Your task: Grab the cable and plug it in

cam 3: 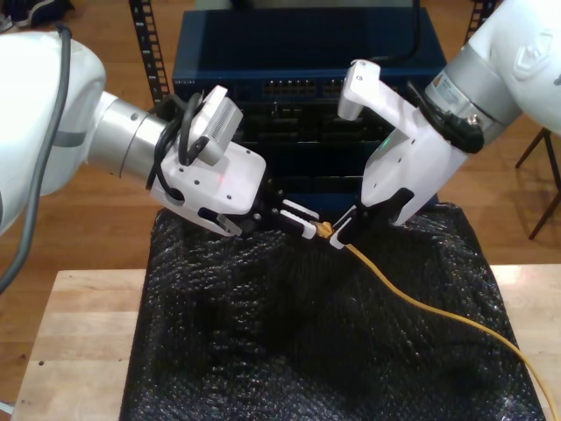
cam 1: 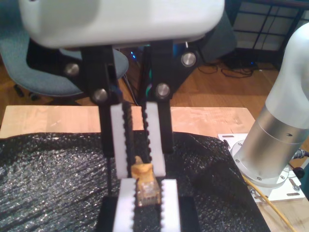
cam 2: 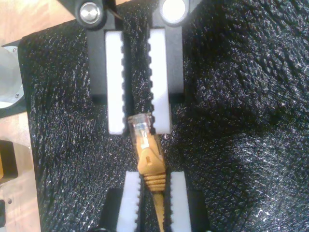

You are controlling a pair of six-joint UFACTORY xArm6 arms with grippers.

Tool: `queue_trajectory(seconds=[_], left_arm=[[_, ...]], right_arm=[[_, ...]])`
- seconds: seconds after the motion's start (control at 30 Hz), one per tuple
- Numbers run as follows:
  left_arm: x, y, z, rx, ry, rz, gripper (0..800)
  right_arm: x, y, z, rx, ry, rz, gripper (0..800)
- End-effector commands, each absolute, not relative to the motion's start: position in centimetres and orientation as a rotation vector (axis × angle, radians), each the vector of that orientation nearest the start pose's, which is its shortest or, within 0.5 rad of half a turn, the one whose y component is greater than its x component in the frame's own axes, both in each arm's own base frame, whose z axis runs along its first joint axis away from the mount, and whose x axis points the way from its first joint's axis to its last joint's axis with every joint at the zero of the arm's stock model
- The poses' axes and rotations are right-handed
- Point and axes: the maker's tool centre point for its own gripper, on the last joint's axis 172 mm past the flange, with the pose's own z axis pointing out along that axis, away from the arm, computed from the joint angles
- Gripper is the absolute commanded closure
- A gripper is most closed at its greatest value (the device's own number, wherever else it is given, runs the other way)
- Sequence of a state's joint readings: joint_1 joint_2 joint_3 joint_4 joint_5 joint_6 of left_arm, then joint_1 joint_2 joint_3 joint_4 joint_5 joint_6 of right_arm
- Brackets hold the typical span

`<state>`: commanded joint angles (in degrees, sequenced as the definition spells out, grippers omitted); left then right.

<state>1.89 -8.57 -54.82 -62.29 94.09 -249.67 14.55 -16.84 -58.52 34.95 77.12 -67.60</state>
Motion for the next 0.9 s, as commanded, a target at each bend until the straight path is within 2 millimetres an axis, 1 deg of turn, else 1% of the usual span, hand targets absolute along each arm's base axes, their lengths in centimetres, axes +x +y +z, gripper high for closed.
queue_trajectory(seconds=[0.07,0.1,0.13,0.17,0.23,0.3,0.37,0.4,0.47,0.53,0.63,0.73,0.8,0.9], left_arm=[[35.3,-23.1,33.3,1.383,-1.496,0.722,789],[35.3,-23.1,33.3,1.384,-1.494,0.721,792],[35.3,-23.1,33.3,1.384,-1.494,0.721,792],[35.3,-23.1,33.4,1.384,-1.496,0.722,793],[35.3,-23.1,33.3,1.385,-1.493,0.720,795],[35.4,-23.1,33.3,1.387,-1.493,0.721,795],[35.4,-23.1,33.3,1.388,-1.494,0.722,795],[35.4,-23.0,33.3,1.390,-1.495,0.722,795],[35.3,-23.1,33.2,1.387,-1.489,0.714,795],[35.3,-23.1,33.1,1.389,-1.486,0.710,795],[35.5,-22.9,32.6,1.402,-1.458,0.691,795],[35.8,-22.5,32.0,1.423,-1.417,0.673,794],[36.0,-22.3,31.7,1.434,-1.392,0.659,794],[36.2,-22.2,32.0,1.426,-1.345,0.666,794]], right_arm=[[35.1,23.6,31.5,-2.068,-1.545,-0.318,793],[35.1,23.6,31.5,-2.066,-1.548,-0.319,780],[35.1,23.6,31.5,-2.065,-1.550,-0.320,742],[35.1,23.6,31.6,-2.064,-1.551,-0.322,662],[35.0,23.6,31.6,-2.044,-1.574,-0.329,424],[35.1,23.9,31.9,-2.008,-1.596,-0.360,316],[35.1,24.3,32.4,-1.976,-1.611,-0.388,160],[35.2,24.1,32.4,-1.971,-1.615,-0.393,125],[35.6,23.6,32.5,-1.975,-1.615,-0.406,74],[36.0,23.2,32.7,-1.973,-1.624,-0.423,65],[36.1,23.2,32.9,-1.959,-1.645,-0.438,4],[36.2,23.4,33.2,-1.937,-1.671,-0.456,4],[36.5,23.7,34.1,-1.924,-1.673,-0.485,3],[36.8,24.0,34.9,-1.914,-1.669,-0.513,3]])
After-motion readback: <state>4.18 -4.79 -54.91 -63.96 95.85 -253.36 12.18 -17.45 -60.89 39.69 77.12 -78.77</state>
